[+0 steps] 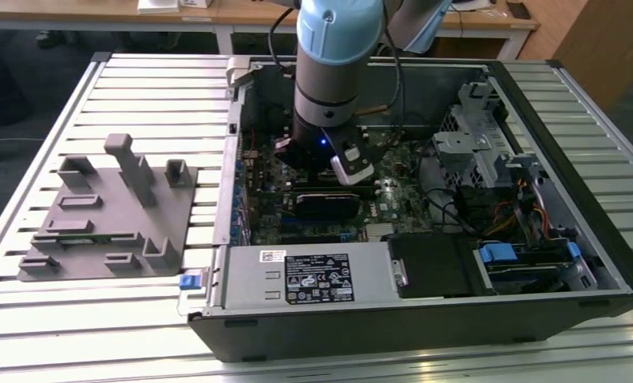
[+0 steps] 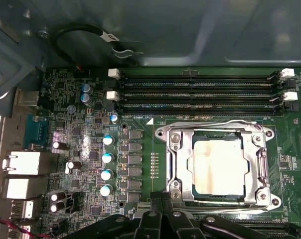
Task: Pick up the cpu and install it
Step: 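Install the second cpu locking lever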
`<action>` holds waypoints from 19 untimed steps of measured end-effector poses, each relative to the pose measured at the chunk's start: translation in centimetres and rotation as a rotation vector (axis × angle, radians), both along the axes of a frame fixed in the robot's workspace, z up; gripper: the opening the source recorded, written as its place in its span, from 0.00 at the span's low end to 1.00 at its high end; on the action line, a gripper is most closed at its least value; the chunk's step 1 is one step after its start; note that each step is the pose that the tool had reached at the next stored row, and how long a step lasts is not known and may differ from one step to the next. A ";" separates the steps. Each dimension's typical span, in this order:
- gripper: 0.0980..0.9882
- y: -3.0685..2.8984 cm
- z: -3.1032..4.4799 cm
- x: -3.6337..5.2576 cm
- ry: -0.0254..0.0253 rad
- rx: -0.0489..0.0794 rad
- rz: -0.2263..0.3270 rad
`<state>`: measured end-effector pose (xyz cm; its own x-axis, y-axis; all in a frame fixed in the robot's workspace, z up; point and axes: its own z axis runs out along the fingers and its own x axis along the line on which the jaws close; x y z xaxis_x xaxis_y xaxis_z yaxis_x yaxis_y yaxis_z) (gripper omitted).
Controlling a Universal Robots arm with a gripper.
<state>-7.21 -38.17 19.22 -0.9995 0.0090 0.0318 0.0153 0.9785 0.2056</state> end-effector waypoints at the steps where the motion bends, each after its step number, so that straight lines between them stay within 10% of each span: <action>1: 0.01 0.01 0.01 0.00 0.0001 -0.001 0.000; 19: 0.01 0.04 2.01 -0.01 0.0001 -0.003 0.000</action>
<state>-7.22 -38.13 21.23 -0.9994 0.0092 0.0319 0.0155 0.9791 0.2028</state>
